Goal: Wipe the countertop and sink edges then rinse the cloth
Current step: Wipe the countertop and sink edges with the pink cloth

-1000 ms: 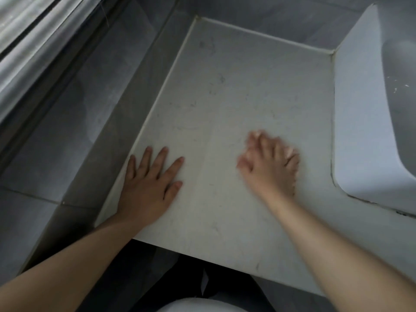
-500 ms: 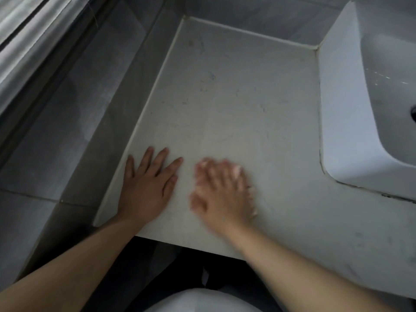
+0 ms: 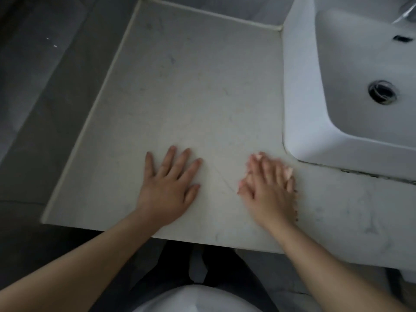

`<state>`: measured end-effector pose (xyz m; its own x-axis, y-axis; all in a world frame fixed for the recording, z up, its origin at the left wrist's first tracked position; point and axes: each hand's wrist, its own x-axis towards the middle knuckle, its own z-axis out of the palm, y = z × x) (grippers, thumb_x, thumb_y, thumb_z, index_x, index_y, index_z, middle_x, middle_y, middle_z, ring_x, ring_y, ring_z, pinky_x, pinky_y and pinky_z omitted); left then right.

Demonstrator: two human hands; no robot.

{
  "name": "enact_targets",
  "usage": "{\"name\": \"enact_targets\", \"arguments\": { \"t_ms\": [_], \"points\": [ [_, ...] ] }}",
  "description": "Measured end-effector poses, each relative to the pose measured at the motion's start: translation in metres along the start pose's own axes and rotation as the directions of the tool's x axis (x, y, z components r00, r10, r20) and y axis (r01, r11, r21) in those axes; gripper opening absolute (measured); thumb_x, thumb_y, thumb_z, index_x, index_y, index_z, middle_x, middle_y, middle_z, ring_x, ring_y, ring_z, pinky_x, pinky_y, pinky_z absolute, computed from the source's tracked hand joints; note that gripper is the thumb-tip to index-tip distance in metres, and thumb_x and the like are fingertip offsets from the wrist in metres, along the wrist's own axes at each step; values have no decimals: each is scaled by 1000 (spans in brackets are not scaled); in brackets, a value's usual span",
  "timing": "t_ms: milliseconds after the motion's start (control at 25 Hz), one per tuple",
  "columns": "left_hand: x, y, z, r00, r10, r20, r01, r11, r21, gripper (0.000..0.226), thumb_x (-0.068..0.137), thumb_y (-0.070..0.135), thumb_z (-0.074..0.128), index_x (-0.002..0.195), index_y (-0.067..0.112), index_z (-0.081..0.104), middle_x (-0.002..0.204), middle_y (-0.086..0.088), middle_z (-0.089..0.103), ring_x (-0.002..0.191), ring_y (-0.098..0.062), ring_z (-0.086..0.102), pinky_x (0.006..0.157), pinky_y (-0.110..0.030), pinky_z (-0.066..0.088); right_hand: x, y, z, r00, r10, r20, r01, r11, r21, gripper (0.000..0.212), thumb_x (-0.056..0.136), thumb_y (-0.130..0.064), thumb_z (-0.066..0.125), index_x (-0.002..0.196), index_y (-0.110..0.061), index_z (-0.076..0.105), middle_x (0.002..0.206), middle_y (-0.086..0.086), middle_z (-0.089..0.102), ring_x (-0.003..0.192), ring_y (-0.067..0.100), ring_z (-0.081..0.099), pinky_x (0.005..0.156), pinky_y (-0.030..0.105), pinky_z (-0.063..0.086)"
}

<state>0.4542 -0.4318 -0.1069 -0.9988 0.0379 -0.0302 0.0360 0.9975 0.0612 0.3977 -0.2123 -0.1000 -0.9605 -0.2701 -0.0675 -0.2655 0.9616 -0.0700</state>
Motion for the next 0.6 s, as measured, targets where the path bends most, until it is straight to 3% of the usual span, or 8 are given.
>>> {"name": "enact_targets", "arguments": {
  "t_ms": [80, 160, 240, 320, 400, 520, 600],
  "points": [
    [-1, 4, 2, 1000, -17, -13, 17, 1000, 9, 56, 88, 47, 29, 137, 22, 38, 144, -9, 42, 133, -35, 35, 104, -64, 17, -35, 2, 6, 934, -354, -46, 353, 935, -28, 67, 81, -54, 34, 142, -27, 33, 148, 1, 41, 136, 29, 35, 106, 54, 31],
    [9, 28, -1, 1000, 15, 18, -15, 1000, 11, 58, 88, 48, 28, 138, 21, 38, 143, -10, 42, 133, -35, 36, 105, -61, 16, -29, 40, 7, 829, -557, -52, 555, 830, -54, 61, 84, -50, 37, 141, -28, 34, 148, -3, 39, 135, 24, 33, 104, 47, 30],
    [33, 63, -3, 996, 46, 83, -47, 999, 8, 63, 87, 52, 17, 143, 24, 30, 150, -6, 32, 139, -31, 25, 108, -56, 5, 6, 74, 7, 880, -454, -140, 453, 891, -46, 56, 88, -43, 33, 140, -24, 40, 144, -1, 45, 133, 23, 39, 103, 43, 32],
    [53, 86, -3, 994, -43, 103, 43, 999, 9, 71, 81, 55, -1, 147, 31, 11, 156, 2, 8, 144, -25, 2, 109, -54, -9, 31, 85, 4, 934, -312, -176, 325, 945, 48, 53, 90, -37, 31, 138, -18, 46, 141, 3, 50, 131, 25, 46, 104, 41, 25],
    [59, 96, -1, 988, -118, 99, 118, 993, 6, 75, 77, 55, -8, 147, 31, 4, 157, 4, 0, 144, -22, -7, 110, -53, -12, 25, 90, 9, 909, -357, -216, 380, 922, 73, 51, 94, -36, 29, 135, -16, 50, 139, 4, 52, 129, 26, 48, 104, 40, 24],
    [60, 108, -1, 990, -112, 83, 115, 993, -25, 74, 80, 53, -2, 147, 26, 14, 156, 0, 11, 144, -23, 4, 112, -51, -2, 11, 115, 10, 810, -521, -270, 566, 815, 126, 45, 98, -33, 28, 128, -16, 57, 132, 2, 59, 125, 22, 52, 103, 38, 31],
    [65, 137, -2, 997, 47, 56, -45, 999, -24, 62, 88, 48, 15, 139, 21, 39, 146, -5, 40, 135, -30, 33, 107, -57, 20, 12, 131, 2, 800, -499, -333, 583, 780, 230, 35, 92, -27, 41, 115, -15, 66, 116, 2, 68, 111, 22, 60, 96, 38, 41]
  ]
}}
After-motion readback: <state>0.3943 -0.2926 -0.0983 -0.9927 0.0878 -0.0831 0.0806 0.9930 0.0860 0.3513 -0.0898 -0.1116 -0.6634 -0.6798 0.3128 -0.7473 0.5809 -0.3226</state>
